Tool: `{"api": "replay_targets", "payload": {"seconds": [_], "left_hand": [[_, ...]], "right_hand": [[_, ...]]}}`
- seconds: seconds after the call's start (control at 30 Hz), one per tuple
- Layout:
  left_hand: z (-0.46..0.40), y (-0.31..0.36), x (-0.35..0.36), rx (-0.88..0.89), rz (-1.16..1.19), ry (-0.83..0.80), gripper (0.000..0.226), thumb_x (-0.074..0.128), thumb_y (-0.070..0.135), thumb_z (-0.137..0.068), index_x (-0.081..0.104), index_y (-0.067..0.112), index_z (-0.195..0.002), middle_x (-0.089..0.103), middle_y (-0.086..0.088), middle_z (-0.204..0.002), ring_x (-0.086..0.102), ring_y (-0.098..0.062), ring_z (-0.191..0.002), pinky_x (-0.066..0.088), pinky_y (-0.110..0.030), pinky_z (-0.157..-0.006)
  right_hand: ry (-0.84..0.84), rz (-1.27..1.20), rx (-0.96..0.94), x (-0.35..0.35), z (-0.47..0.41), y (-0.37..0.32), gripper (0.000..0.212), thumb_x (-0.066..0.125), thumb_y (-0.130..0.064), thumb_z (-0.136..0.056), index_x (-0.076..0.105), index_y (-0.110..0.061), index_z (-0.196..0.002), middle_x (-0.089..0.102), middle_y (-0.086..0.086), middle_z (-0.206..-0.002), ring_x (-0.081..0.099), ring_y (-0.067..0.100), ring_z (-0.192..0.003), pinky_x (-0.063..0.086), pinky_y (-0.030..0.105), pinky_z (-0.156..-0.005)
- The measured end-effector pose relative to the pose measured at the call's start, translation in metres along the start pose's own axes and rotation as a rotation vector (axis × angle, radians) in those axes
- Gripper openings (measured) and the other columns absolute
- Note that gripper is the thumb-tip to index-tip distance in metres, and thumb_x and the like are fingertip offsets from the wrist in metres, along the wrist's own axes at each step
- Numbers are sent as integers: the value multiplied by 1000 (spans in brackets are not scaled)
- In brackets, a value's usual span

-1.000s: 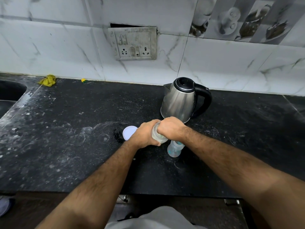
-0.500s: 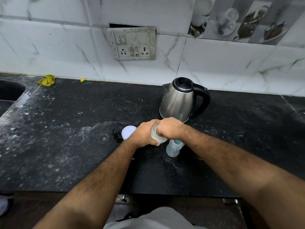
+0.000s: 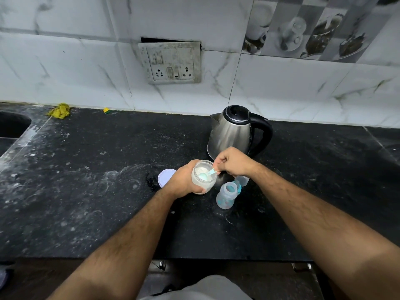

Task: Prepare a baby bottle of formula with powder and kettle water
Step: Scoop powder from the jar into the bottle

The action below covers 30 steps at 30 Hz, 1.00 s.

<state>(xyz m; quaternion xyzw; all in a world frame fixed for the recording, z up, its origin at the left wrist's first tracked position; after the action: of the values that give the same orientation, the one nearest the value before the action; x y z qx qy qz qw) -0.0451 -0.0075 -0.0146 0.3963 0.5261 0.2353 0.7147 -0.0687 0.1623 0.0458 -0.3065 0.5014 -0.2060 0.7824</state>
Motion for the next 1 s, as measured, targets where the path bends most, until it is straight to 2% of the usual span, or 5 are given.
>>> {"api": "replay_targets", "payload": {"seconds": [0.2, 0.57, 0.83, 0.93, 1.0], "left_hand": [[-1, -6, 2, -8, 28, 13, 86, 90, 16, -60, 45, 26, -133, 58, 14, -118, 56, -11, -113, 45, -30, -99], [0, -25, 6, -57, 164, 75, 94, 92, 21, -56, 44, 28, -137, 59, 12, -129, 55, -11, -121, 44, -38, -107], [11, -39, 13, -138, 139, 124, 140, 91, 46, -44, 13, 17, -157, 39, 0, -155, 38, -16, -142, 34, -42, -117], [24, -45, 17, -164, 180, 203, 128, 95, 30, -55, 18, 17, -156, 43, 0, -149, 42, -14, -137, 36, -39, -116], [39, -42, 16, -148, 125, 292, 107, 93, 22, -63, 32, 17, -151, 52, 3, -133, 51, -12, -121, 44, -32, -105]], "right_hand": [[109, -230, 64, -5, 8, 15, 19, 65, 3, -85, 72, -8, -72, 71, 11, -69, 40, 7, -33, 35, 19, -33], [266, -472, 148, -2, 20, 25, 9, 62, 6, -85, 71, 5, -81, 67, 17, -73, 38, 8, -35, 34, 19, -34], [357, -577, 134, -7, 39, 30, 10, 64, 3, -85, 72, 0, -78, 68, 8, -67, 38, 10, -36, 36, 20, -36], [406, -609, 130, -8, 49, 39, 12, 64, 5, -83, 71, 0, -75, 67, 12, -66, 39, 11, -36, 35, 21, -37], [440, -618, 106, -9, 57, 44, 10, 64, 5, -82, 71, 3, -75, 65, 9, -59, 40, 11, -36, 36, 23, -38]]}}
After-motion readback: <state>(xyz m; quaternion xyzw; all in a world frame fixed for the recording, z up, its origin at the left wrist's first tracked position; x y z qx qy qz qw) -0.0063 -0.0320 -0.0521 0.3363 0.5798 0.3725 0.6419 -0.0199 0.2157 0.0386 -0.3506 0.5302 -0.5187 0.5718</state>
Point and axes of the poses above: each hand's wrist, its own z-axis away from the middle knuckle, its own x-axis out of the palm, y = z × x, the point moved 5 cm from there along -z, towards the middle knuckle
